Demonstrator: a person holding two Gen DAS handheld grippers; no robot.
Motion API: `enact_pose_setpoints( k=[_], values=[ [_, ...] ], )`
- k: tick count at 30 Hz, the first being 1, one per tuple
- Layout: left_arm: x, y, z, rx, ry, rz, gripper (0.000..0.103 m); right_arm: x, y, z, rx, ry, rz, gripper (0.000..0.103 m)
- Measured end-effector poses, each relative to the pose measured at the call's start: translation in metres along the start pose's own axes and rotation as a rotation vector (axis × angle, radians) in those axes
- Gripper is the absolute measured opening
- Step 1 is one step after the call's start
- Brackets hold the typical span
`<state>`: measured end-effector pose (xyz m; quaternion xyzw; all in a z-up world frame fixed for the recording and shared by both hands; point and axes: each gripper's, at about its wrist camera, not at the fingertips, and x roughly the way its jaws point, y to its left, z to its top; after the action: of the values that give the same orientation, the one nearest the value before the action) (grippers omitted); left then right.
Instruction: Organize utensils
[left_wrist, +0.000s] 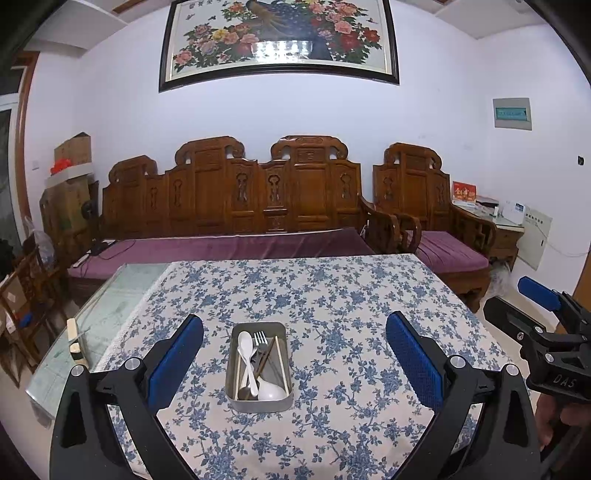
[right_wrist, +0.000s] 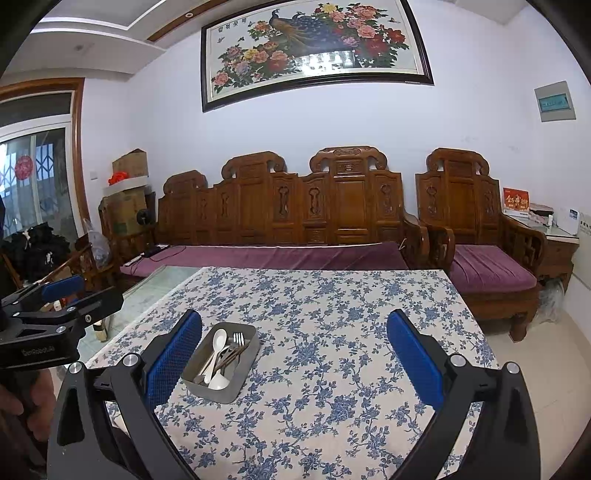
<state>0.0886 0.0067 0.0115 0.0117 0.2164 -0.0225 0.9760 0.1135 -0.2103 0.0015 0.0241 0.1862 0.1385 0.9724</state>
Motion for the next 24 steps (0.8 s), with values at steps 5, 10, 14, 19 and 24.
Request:
enact_pose_setpoints(
  k=[5, 10, 14, 19, 24],
  values=[
    [0.0000, 0.0005, -0.0004, 0.000, 0.000, -0.002, 0.096, -0.0008, 0.0008, 0.0003, 0.001, 0.000, 0.001, 0.101],
    [0.0003, 0.0000, -0.0002, 0.000, 0.001, -0.002, 0.096, -0.0006, 0.0016, -0.0003, 0.002, -0.001, 0.001, 0.101],
    [0.0002, -0.0007, -0.0007, 0.000, 0.001, -0.002, 0.096, -0.0008, 0.0026, -0.0004, 0.003, 0.000, 0.000, 0.101],
    [0.0004, -0.0024, -0.0010, 0.002, 0.002, -0.001, 0.096, -0.0009, 0.0009, 0.0001, 0.003, -0.001, 0.001, 0.101],
    [0.0002, -0.0033, -0.0019, 0.000, 0.001, -0.007, 0.096, -0.0006, 0.0021, -0.0005, 0.003, -0.002, -0.001, 0.101]
  ],
)
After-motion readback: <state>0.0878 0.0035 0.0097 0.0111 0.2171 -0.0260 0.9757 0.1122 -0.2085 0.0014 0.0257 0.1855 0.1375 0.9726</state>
